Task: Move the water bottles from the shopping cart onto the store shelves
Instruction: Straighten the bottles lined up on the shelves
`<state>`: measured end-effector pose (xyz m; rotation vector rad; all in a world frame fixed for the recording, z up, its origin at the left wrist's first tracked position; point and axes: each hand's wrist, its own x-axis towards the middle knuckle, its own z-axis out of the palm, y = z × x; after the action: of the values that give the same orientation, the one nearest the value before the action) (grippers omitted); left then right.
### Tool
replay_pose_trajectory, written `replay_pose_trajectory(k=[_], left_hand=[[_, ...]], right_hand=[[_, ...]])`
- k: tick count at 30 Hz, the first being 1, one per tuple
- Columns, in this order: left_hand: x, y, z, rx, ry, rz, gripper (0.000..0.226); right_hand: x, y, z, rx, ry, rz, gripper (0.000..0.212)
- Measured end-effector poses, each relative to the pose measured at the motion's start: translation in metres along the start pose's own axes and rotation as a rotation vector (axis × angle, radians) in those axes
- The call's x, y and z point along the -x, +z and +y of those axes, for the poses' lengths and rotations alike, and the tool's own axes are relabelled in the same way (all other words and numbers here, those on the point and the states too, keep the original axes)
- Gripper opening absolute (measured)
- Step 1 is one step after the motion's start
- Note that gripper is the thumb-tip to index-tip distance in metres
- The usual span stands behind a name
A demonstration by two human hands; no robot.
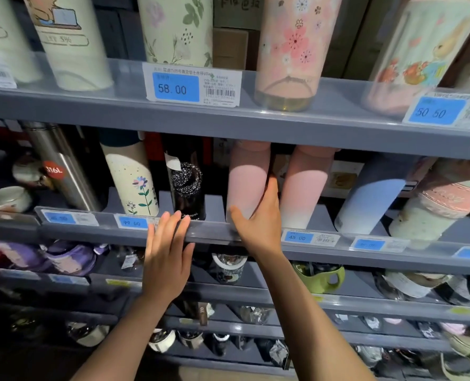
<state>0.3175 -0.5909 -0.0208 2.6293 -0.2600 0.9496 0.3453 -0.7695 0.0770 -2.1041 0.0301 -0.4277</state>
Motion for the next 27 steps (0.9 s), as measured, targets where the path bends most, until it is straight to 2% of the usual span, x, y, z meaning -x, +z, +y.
replay_pose_trajectory(k=[5, 11, 19, 22, 27], left_hand=[[0.001, -0.003, 0.002, 0.021, -0.018, -0.01, 0.049], [0.0, -0.005, 0.003, 0.039, -0.042, -0.033, 0.051], [-0.001, -0.005, 0.003, 0.04, -0.028, -0.022, 0.051], [-0.001, -0.005, 0.003, 0.051, -0.03, -0.031, 0.051], [-0.001, -0.004, 0.001, 0.064, -0.031, -0.041, 0.051]], right_hand=[[-0.002, 0.003, -0.001, -0.026, 0.053, 0.034, 0.085], [-0.004, 0.01, -0.008, 0.112, 0.042, 0.087, 0.091], [-0.003, 0.001, -0.005, -0.004, 0.063, -0.024, 0.085], [-0.005, 0.002, -0.006, -0.031, 0.087, 0.021, 0.084], [-0.006, 0.008, -0.012, 0.09, 0.082, 0.076, 0.09]])
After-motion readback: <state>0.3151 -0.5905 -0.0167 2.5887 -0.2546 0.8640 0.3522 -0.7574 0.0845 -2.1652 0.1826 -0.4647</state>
